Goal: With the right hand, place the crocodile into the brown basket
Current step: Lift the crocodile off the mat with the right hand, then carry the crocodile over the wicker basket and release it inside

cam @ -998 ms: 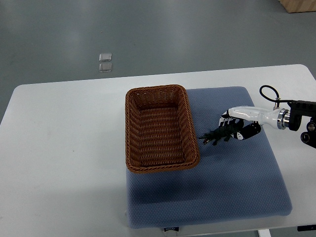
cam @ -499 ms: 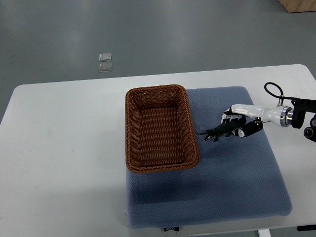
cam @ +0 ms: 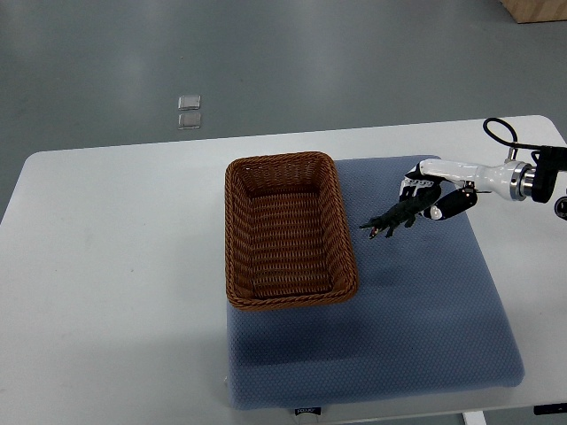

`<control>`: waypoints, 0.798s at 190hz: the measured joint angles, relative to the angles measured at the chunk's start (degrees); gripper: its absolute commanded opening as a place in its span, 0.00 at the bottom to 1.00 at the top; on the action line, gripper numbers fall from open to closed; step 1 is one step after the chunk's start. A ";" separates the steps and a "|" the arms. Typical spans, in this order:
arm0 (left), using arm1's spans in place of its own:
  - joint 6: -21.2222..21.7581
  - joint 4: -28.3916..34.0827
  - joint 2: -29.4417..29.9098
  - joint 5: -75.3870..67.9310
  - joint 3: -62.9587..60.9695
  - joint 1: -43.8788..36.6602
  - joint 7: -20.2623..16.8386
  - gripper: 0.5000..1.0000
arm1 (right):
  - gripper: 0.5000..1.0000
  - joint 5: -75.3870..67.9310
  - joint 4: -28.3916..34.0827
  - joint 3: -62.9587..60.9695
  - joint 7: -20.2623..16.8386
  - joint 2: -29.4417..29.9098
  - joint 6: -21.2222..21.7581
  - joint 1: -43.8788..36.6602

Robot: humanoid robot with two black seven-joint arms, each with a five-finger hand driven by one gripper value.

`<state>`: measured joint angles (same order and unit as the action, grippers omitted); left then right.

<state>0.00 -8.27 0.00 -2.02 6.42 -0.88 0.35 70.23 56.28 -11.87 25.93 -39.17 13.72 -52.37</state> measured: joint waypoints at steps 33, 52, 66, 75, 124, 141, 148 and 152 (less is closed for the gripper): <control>0.00 0.00 0.00 0.00 0.00 0.00 0.00 1.00 | 0.05 -0.21 -0.96 0.00 0.00 0.08 0.67 -1.31; 0.00 -0.01 0.00 0.00 0.00 0.00 0.00 1.00 | 0.05 -1.44 -1.36 0.00 -0.06 0.22 2.30 -2.95; 0.00 -0.01 0.00 0.00 0.00 0.01 0.00 1.00 | 0.05 -3.07 -1.42 0.00 -0.15 0.40 3.48 -4.54; 0.00 -0.01 0.00 0.00 0.00 0.02 0.00 1.00 | 0.04 -3.98 -1.43 0.04 -0.24 0.65 4.23 -5.67; 0.01 -0.01 0.00 0.00 0.00 0.00 0.00 1.00 | 0.05 -5.51 -1.34 0.10 -3.76 8.11 5.87 -10.07; 0.02 0.00 0.00 0.00 0.00 0.00 0.00 1.00 | 0.05 -5.53 -1.72 0.06 -4.75 12.48 5.31 -10.61; 0.02 0.00 0.00 0.00 0.00 0.00 0.00 1.00 | 0.05 -5.48 -2.13 0.01 -5.05 14.24 5.05 -10.65; 0.02 0.00 0.00 0.00 0.00 0.00 0.00 1.00 | 0.06 -5.43 -2.46 -0.01 -5.20 15.24 4.86 -10.64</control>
<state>0.01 -8.27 0.00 -2.02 6.42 -0.89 0.35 64.80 53.82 -11.87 20.73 -23.93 18.59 -63.02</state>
